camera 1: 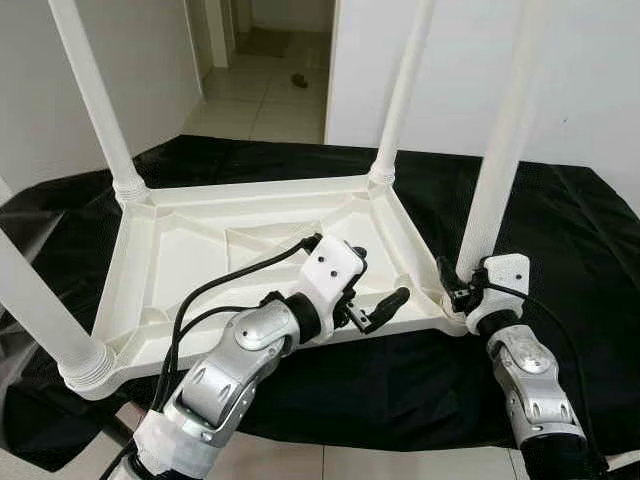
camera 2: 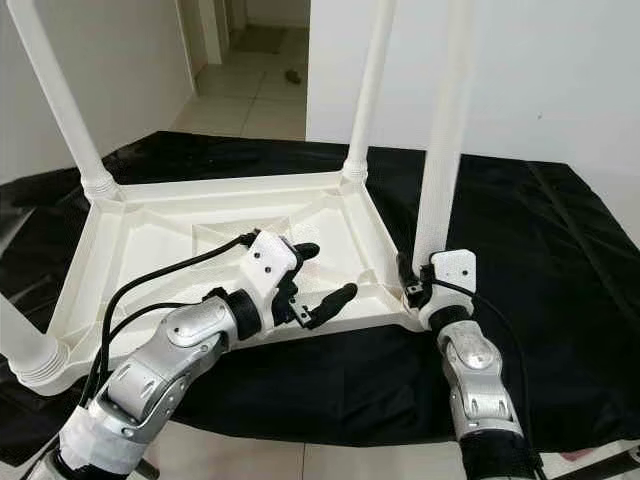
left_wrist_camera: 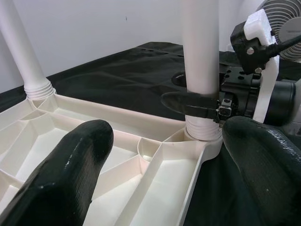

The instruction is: Building children table

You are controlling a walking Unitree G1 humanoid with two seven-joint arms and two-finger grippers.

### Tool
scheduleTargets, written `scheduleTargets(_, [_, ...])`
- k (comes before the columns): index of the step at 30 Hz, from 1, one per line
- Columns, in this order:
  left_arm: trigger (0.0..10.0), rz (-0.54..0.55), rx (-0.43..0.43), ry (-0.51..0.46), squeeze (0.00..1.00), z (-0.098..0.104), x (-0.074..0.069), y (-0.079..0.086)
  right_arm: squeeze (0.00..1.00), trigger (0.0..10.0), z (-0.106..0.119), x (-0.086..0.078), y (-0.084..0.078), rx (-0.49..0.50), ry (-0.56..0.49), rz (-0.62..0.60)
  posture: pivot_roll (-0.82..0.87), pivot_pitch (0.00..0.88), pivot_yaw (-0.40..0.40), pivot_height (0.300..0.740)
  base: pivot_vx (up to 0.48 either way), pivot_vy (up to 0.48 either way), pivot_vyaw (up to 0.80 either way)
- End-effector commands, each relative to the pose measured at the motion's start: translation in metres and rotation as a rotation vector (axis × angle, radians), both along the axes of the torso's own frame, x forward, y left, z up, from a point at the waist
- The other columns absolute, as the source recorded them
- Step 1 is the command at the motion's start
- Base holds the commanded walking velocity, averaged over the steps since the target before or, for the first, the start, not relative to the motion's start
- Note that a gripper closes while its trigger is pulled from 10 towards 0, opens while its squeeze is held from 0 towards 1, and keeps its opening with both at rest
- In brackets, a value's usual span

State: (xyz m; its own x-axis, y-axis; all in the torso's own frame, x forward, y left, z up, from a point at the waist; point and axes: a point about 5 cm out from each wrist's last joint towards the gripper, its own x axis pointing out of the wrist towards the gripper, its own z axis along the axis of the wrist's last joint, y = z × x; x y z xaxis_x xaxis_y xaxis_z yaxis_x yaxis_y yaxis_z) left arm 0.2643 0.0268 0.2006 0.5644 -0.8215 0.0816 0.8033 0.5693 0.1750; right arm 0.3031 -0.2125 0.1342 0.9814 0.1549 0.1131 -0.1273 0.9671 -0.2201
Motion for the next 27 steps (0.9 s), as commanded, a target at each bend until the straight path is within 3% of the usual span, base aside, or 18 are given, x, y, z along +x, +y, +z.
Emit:
scheduleTargets(1, [10.0, -0.042, 0.006, 0.007, 0.00, 0.000, -0.004, 0.000, 0.00, 10.0, -0.044, -0.014, 0.000, 0.023, 0.175, -0.019, 0.07, 0.075, 0.029, 0.740, 0.000, 0.000, 0.00])
scheduleTargets(4, [10.0, -0.042, 0.006, 0.007, 0.00, 0.001, -0.004, 0.001, 0.00, 10.0, -0.044, -0.015, 0.000, 0.024, 0.161, -0.022, 0.07, 0.075, 0.029, 0.740, 0.000, 0.000, 0.00])
scheduleTargets(6, [10.0, -0.042, 0.007, 0.007, 0.00, 0.001, -0.003, 0.001, 0.00, 10.0, -0.038, -0.020, 0.000, 0.087, 0.076, -0.020, 0.07, 0.075, 0.038, 0.740, 0.000, 0.000, 0.00])
scheduleTargets(9, [10.0, -0.043, 0.009, 0.006, 0.00, 0.002, -0.003, 0.002, 0.00, 10.0, -0.036, -0.023, 0.000, 0.113, 0.033, -0.023, 0.07, 0.075, 0.045, 0.740, 0.000, 0.000, 0.00])
scheduleTargets(27, [10.0, -0.054, 0.029, -0.005, 0.00, 0.007, 0.000, 0.006, 0.00, 10.0, -0.055, -0.031, -0.007, 0.282, 0.040, -0.160, 0.09, 0.071, 0.087, 0.740, 0.000, 0.000, 0.00])
